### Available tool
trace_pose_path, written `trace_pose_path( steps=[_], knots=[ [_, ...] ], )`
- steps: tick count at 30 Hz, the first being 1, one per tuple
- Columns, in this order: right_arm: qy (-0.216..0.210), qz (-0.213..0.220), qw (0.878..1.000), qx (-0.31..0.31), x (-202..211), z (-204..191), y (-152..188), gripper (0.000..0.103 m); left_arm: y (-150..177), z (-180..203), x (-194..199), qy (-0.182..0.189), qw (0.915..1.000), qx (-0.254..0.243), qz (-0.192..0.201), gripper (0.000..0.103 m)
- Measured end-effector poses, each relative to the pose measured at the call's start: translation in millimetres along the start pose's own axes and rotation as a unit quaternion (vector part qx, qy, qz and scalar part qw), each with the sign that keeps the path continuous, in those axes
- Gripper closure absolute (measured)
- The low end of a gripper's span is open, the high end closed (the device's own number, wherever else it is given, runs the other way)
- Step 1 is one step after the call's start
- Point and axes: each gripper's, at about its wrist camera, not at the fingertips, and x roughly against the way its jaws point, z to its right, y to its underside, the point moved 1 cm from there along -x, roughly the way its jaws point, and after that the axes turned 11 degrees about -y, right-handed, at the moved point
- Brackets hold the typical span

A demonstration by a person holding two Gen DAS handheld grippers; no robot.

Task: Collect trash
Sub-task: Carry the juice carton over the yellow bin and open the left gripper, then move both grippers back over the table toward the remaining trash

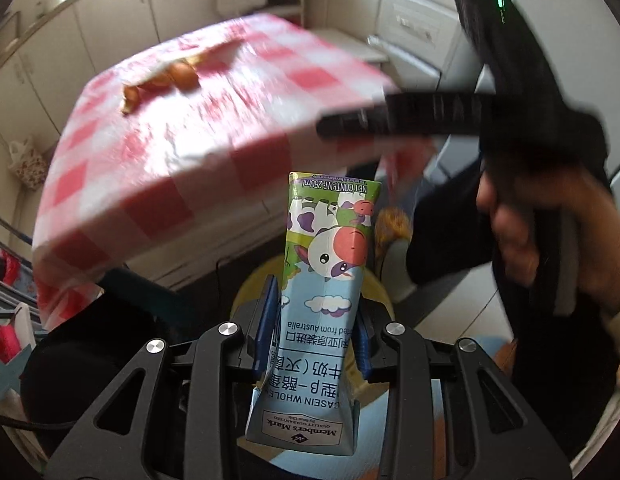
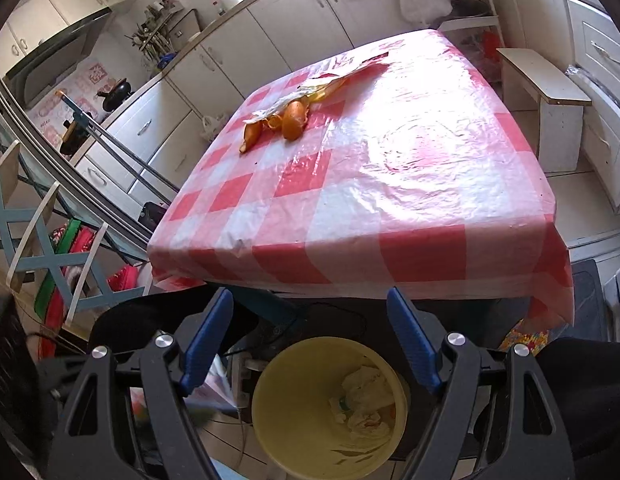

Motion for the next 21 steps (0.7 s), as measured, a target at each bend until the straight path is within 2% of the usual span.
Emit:
trace_pose_path(
  steps=[2, 7, 11, 15, 21],
  knots=[
    [-0.001, 0.002, 1.0, 0.0, 0.9, 0.4, -1.1, 0.027, 2.7, 4.2, -3.9, -0.01, 0.9999, -0.009, -0.006, 0.069],
    [-0.002, 0.005, 1.0, -0.001, 3.1, 1.4, -1.7, 0.026, 0.8, 3.4, 4.2, -0.04, 0.999, -0.014, 0.012, 0.052],
    [-0.004, 0.007, 1.0, 0.001, 3.6, 1.6, -2.1, 0.026, -4.3, -2.5, 15.7, -0.074, 0.9965, -0.004, 0.039, 0.047],
    [-0.004, 0.007, 1.0, 0.004, 3.5, 0.4, -1.5, 0.026, -10.4, -10.5, 30.2, -0.102, 0.9917, 0.015, 0.077, 0.036],
    [-0.002, 0.004, 1.0, 0.009, 1.6, -0.8, -0.4, 0.026, -17.3, -21.8, 45.3, -0.122, 0.986, 0.041, 0.106, 0.034]
  ],
)
